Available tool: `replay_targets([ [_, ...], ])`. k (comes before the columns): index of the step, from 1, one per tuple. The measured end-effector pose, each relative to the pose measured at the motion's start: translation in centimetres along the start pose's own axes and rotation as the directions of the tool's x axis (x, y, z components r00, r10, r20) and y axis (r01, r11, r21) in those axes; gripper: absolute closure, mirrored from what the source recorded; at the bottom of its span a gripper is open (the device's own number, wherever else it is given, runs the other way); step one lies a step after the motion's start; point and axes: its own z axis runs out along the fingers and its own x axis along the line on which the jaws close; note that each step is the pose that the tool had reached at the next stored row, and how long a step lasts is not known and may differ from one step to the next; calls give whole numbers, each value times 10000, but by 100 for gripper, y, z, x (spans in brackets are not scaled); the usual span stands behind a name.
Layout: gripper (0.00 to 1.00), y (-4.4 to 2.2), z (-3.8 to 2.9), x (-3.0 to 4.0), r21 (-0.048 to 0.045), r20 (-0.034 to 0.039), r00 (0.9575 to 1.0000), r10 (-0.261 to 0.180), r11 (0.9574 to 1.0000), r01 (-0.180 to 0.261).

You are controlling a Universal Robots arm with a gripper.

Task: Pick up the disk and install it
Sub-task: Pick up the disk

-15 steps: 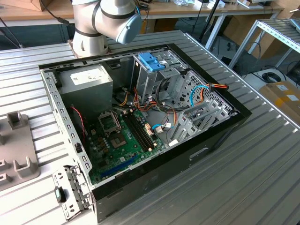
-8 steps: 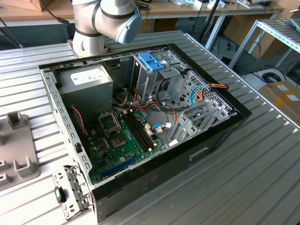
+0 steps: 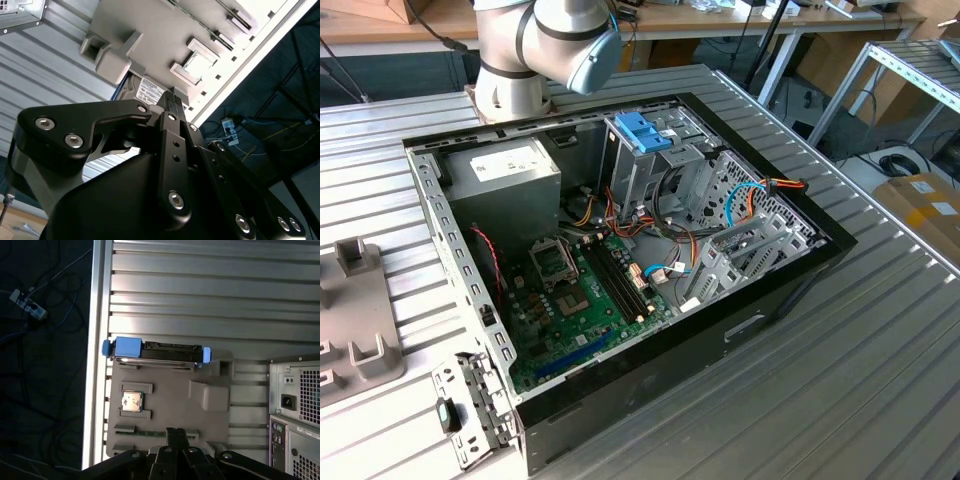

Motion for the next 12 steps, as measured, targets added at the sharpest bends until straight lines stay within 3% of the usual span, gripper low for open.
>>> replay_targets([
  [12,90,0,0,0,-12,-24,9986,-535,9986,535],
])
